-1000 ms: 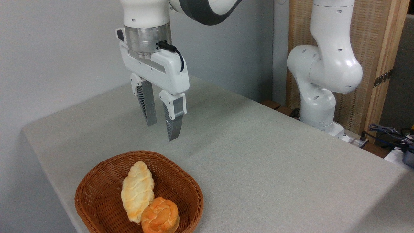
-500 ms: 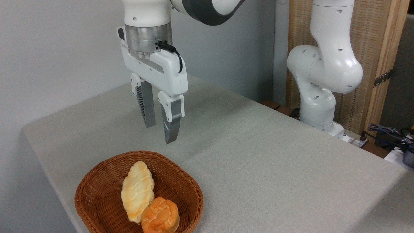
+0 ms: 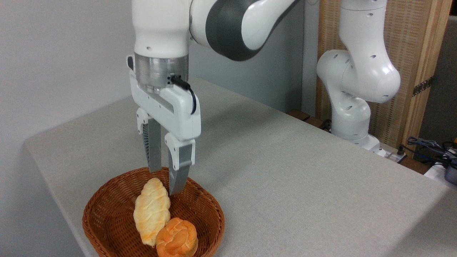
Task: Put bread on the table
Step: 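Close the gripper around the round orange bun inside the basket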
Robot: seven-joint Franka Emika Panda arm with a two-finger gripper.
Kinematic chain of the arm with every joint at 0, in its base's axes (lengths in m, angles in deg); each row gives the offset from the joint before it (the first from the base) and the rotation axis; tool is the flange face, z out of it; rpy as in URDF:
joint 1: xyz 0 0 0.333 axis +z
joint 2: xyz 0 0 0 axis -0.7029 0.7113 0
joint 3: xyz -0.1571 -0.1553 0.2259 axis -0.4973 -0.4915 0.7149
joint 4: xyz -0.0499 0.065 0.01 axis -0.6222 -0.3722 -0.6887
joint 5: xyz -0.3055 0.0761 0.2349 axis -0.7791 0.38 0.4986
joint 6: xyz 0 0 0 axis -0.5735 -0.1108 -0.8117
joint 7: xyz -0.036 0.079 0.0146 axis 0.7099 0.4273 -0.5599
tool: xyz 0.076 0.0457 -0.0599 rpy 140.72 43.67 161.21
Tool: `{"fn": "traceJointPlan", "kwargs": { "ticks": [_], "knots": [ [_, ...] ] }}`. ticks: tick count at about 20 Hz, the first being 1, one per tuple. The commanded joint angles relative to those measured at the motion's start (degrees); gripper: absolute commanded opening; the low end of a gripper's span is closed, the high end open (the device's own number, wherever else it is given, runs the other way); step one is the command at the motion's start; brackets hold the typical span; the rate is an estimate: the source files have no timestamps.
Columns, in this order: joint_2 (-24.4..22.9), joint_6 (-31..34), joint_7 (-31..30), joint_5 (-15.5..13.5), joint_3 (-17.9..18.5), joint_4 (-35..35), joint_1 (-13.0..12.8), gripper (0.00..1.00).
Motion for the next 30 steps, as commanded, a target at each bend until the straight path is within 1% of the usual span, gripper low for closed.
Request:
{"fn": "traceJointPlan", "kwargs": {
  "ticks": [1,3,4,7,9,12,19,25,26,27,29,30],
  "knots": [
    [2.1,-1.5,4.2,-0.1,1.4,-0.7,-0.2,1.00],
    [3.4,-2.7,4.8,-0.1,3.0,-0.7,-0.2,1.00],
    [4.0,-4.0,4.9,-0.1,3.1,-0.7,-0.2,1.00],
    [6.5,-5.0,4.9,0.0,3.2,-0.7,-0.2,1.00],
    [7.6,-7.1,4.9,0.0,4.5,-0.7,-0.2,1.00],
    [9.2,-7.7,6.4,0.0,4.8,-0.7,-0.2,1.00],
    [11.4,-7.7,6.4,0.0,4.9,-0.7,-0.3,1.00],
    [12.0,-7.7,6.4,-0.1,4.5,-0.7,-0.4,1.00],
    [12.0,-7.7,6.4,-0.1,4.5,-0.7,-0.4,0.96],
    [12.0,-7.7,6.4,0.0,4.5,-0.7,-0.4,0.86],
    [11.9,-7.7,6.4,-0.1,4.4,-0.7,-0.4,0.55],
    [12.0,-7.7,6.4,-0.1,4.4,-0.7,-0.4,0.46]
  ]
}}
